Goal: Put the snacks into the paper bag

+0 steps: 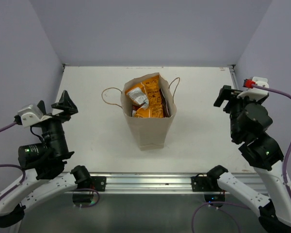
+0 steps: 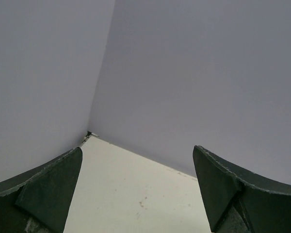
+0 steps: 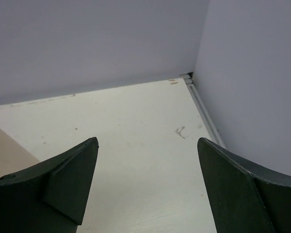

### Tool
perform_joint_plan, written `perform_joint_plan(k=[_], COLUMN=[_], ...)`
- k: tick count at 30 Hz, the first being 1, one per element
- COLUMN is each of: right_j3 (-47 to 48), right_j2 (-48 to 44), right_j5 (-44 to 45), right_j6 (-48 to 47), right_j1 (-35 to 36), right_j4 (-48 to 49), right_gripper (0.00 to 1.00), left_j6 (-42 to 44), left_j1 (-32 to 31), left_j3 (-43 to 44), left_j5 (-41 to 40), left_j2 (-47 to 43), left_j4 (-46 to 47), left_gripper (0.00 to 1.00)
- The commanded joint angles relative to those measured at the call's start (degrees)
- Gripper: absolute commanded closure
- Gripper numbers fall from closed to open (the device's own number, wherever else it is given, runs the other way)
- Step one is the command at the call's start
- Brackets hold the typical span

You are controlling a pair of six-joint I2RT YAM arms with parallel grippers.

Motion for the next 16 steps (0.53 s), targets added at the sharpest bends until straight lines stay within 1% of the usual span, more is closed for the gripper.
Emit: perform_joint_plan(k=[1,2,3,4,6,7,10,14,16], right_j3=[-2.7,-3.1,-3.4,-3.4,-3.4,-3.2,-3.4,-3.5,-2.7], right_j2=[0.4,0.4,0.4,0.6,0.6,0.8,0.7,0.7,2.0], right_j5=[7.1,6.5,5.8,5.8,6.3,6.6,7.1,6.7,6.7], right_j6=[-2.2,-2.2,-2.2,-2.2,-2.6,-2.7,-2.7,-2.7,-2.5], right_j1=[0.2,0.2,0.1,0.2,0.1,0.2,0.1,0.1,0.1], right_j4=[1.2,1.4,1.7,2.0,2.2,2.1,2.2,1.8,0.8], right_gripper=[0.12,0.12,0.11,0.11,0.09,0.08,0.06,0.10,0.07], left_j6=[-2.6,-3.7,-3.9,-3.5,-3.7,-3.6,-2.0,-1.9,-2.1], left_j1=[0.1,-0.3,-0.6,-0.6,-0.5,-0.5,0.1,0.1,0.0], left_j3=[-2.9,-3.1,-3.1,-2.6,-1.6,-1.1,-0.7,-0.6,-0.8], left_j5=[1.5,3.4,4.4,4.2,5.2,5.6,5.5,5.3,4.9], left_j2=[-5.2,-5.2,-4.5,-2.2,-0.7,-0.2,-1.4,-3.4,-3.7], left_j4=[-8.9,-11.9,-13.0,-13.8,-14.4,-13.1,-11.2,-12.5,-13.0], left_gripper=[0.00,0.00,0.00,0.00,0.00,0.00,0.00,0.00,0.00])
